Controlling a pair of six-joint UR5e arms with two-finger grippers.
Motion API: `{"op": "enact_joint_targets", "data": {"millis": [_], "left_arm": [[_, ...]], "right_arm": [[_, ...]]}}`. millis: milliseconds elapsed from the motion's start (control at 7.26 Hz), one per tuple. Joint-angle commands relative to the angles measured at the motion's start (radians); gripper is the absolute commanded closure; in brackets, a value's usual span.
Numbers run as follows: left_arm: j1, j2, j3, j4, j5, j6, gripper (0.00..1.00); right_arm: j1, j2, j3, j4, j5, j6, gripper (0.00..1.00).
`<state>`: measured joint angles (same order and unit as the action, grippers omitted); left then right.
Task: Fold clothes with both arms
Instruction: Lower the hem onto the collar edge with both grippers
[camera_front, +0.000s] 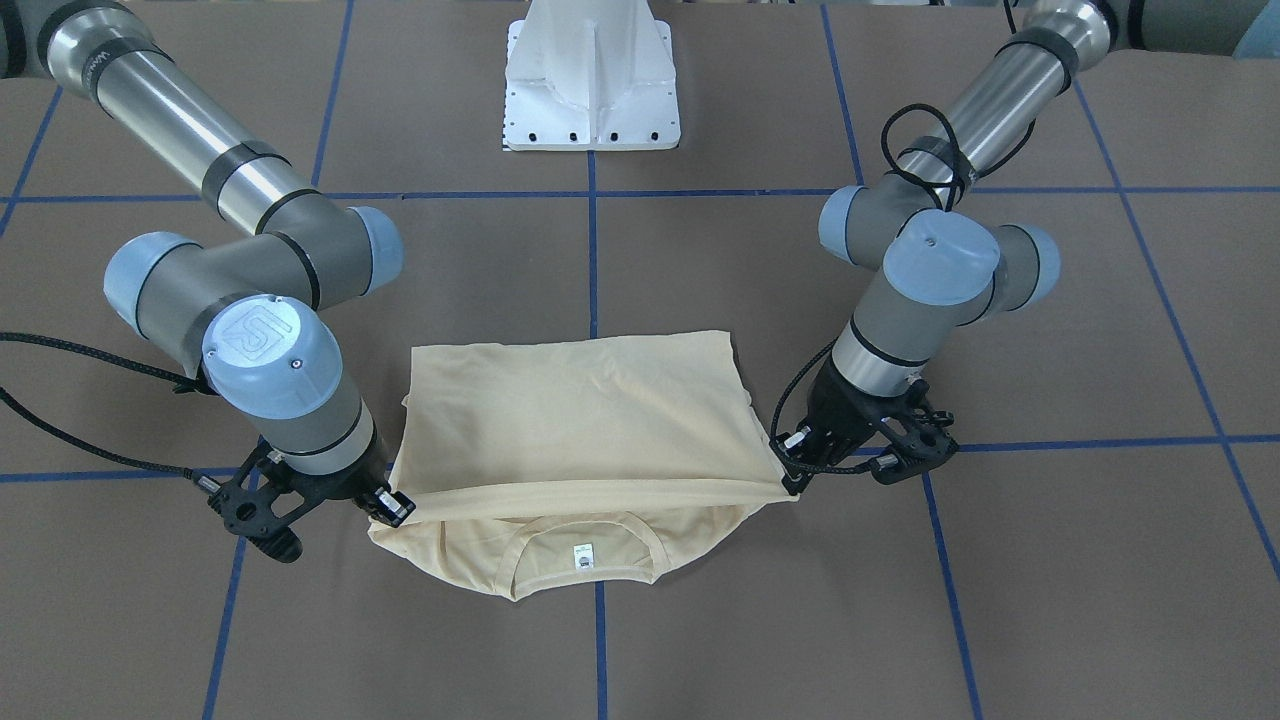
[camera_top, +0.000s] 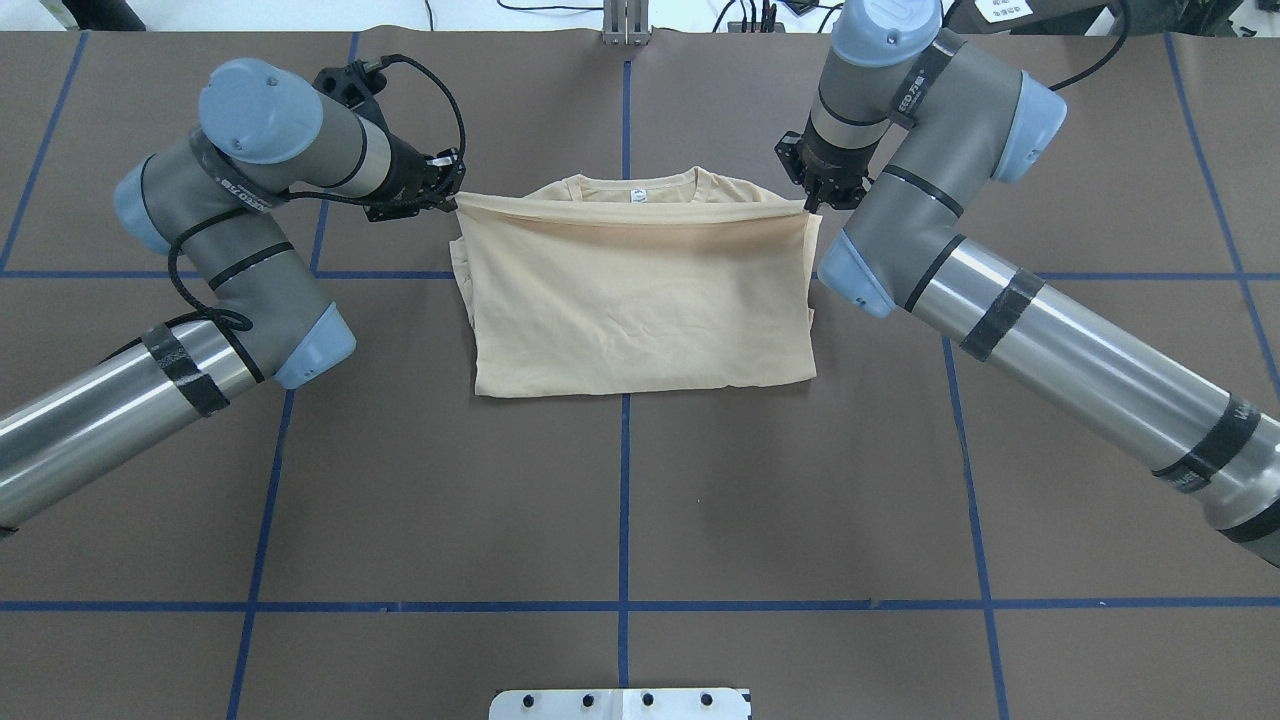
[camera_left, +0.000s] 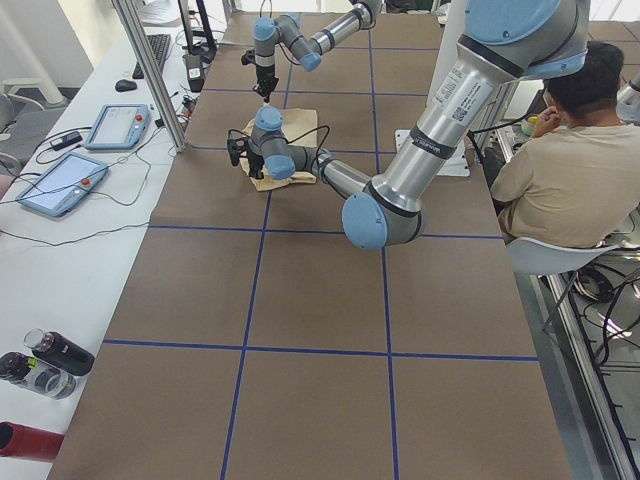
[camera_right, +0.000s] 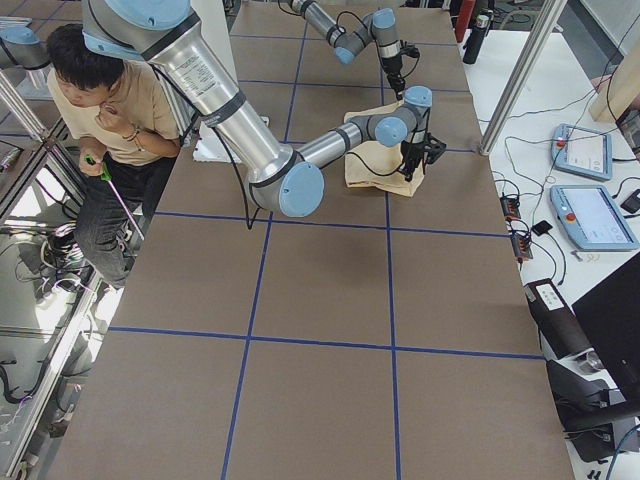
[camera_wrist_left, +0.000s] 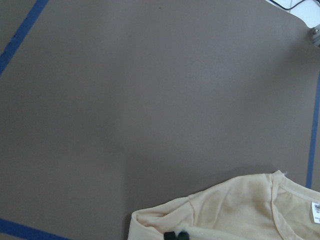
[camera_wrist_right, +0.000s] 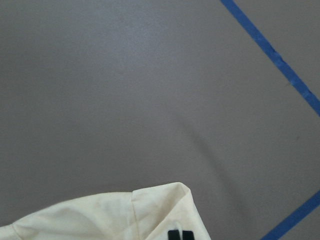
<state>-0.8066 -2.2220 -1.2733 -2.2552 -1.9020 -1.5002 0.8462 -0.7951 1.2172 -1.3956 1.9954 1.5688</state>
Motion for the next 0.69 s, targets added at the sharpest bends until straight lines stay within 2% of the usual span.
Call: {"op": "enact_joint_targets", "data": {"millis": [0,551], "left_arm": [[0.006,-0.036,0.070,-0.029,0.037,0.000,1.00],[0.027,-0.045,0.111,-0.059,0.072,0.000,1.00]], "right_arm": [[-0.007,0.002,-0.027,0.017,-0.010,-0.001,1.00],[-0.018,0.005,-0.045,0.035,-0.032,-0.001,1.00]]}}
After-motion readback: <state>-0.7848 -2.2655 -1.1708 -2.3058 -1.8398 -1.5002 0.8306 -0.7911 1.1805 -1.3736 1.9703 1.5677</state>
